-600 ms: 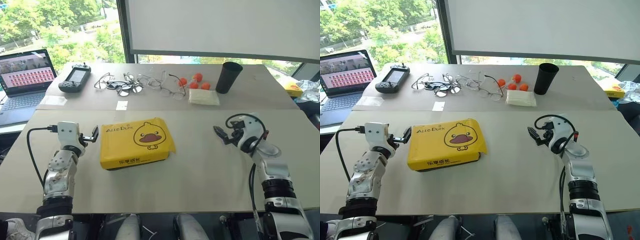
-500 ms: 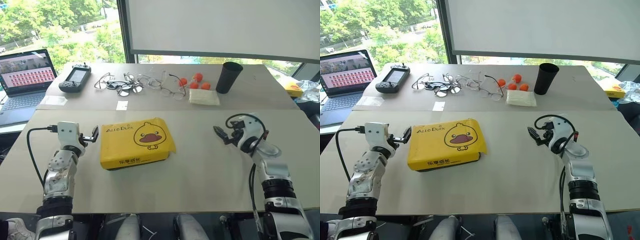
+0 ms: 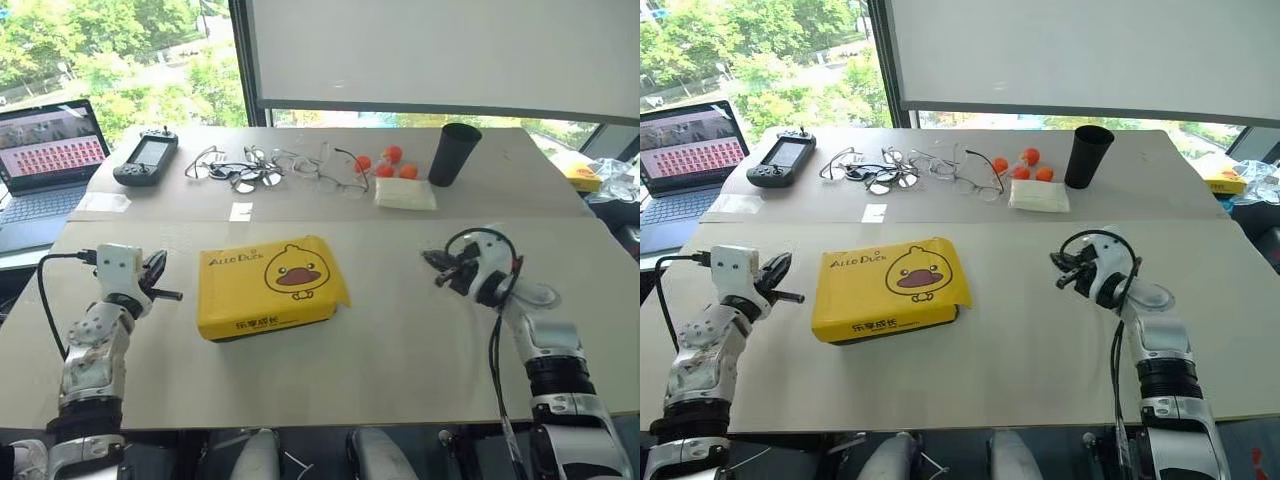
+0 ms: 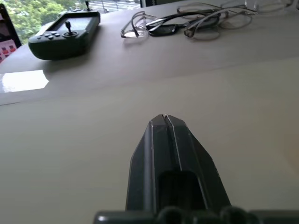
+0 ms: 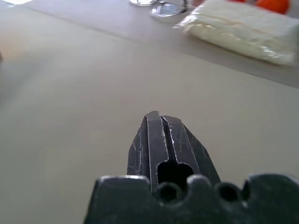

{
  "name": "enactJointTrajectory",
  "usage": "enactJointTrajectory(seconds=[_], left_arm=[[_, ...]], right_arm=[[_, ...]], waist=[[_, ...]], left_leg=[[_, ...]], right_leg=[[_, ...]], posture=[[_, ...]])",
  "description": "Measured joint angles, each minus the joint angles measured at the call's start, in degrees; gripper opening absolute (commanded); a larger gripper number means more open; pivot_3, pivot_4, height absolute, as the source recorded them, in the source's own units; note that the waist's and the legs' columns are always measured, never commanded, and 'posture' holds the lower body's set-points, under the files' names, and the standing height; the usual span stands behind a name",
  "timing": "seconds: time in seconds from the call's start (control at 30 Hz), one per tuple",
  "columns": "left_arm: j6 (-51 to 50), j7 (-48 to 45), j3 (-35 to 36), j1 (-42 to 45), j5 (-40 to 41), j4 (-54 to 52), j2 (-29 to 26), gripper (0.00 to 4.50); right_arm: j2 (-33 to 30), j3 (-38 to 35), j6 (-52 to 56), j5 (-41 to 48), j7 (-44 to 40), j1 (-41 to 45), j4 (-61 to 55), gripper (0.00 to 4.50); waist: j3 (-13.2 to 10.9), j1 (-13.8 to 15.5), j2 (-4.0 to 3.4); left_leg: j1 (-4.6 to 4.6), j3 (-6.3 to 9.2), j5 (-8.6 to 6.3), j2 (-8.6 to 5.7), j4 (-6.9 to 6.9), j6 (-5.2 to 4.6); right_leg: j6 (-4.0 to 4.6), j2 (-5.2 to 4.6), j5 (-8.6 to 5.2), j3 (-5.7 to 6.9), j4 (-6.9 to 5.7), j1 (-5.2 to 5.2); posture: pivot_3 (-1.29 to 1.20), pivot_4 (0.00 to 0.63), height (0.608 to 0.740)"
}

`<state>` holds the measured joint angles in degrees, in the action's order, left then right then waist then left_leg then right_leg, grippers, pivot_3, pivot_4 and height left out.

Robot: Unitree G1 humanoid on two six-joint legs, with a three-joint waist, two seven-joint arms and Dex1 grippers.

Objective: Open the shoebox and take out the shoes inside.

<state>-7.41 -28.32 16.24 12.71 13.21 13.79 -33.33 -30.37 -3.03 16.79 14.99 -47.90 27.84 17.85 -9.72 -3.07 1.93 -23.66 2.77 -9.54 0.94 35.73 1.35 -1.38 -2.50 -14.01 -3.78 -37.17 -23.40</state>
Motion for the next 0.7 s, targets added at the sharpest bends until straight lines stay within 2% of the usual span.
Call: enactJointTrajectory(seconds=[0.1, 0.27, 0.33, 0.5, 0.7], left_arm=[[-2.6, -5.3, -3.6, -1.5, -0.3, -2.0, -2.6, 0.0], [-8.2, -14.5, -9.1, -2.3, 0.4, -8.4, -7.6, 0.0], [-11.1, -16.7, -11.4, -2.1, 0.4, -11.9, -8.0, 0.0], [-16.2, -17.7, -15.6, 0.3, 0.0, -14.7, -6.8, 0.0], [-16.4, -15.8, -21.7, 9.5, -4.9, -10.0, 0.3, 0.0]], right_arm=[[0.4, 4.7, 1.8, 0.1, -5.8, 0.4, -1.7, 0.02], [0.6, 9.1, 3.7, -0.2, -10.7, 2.8, -2.7, 0.02], [0.6, 11.4, 6.3, 0.2, -13.6, 3.0, -5.2, 0.02], [0.3, 11.6, 11.2, 3.3, -17.0, 2.9, -8.1, 0.02], [-3.6, 7.9, 11.6, 3.1, -16.0, 2.8, -6.7, 0.02]], waist=[[0.0, 0.2, -0.01], [0.0, 0.7, -0.03], [0.0, 0.8, -0.06], [-0.1, 1.0, -0.07], [-0.1, 1.9, -0.08]], left_leg=[[0.01, 0.0, 0.0, 0.01, 0.02, 0.0], [-0.05, 0.01, 0.0, 0.0, 0.01, 0.01], [-0.09, 0.02, 0.0, 0.0, 0.0, 0.01], [-0.11, 0.04, 0.0, -0.02, 0.09, 0.0], [-0.14, 0.04, -0.02, -0.05, 0.11, -0.03]], right_leg=[[-0.11, 0.01, -0.07, 0.02, 0.03, 0.01], [-0.13, -0.01, -0.09, 0.04, 0.06, 0.0], [-0.13, -0.02, -0.09, 0.05, 0.06, -0.04], [-0.16, -0.03, -0.1, 0.06, 0.04, -0.02], [-0.37, -0.02, -0.22, 0.08, 0.05, -0.04]], posture=[[0.0, 0.15, 0.724], [0.0, 0.15, 0.724], [0.0, 0.15, 0.724], [0.0, 0.15, 0.724], [0.0, 0.15, 0.724]])
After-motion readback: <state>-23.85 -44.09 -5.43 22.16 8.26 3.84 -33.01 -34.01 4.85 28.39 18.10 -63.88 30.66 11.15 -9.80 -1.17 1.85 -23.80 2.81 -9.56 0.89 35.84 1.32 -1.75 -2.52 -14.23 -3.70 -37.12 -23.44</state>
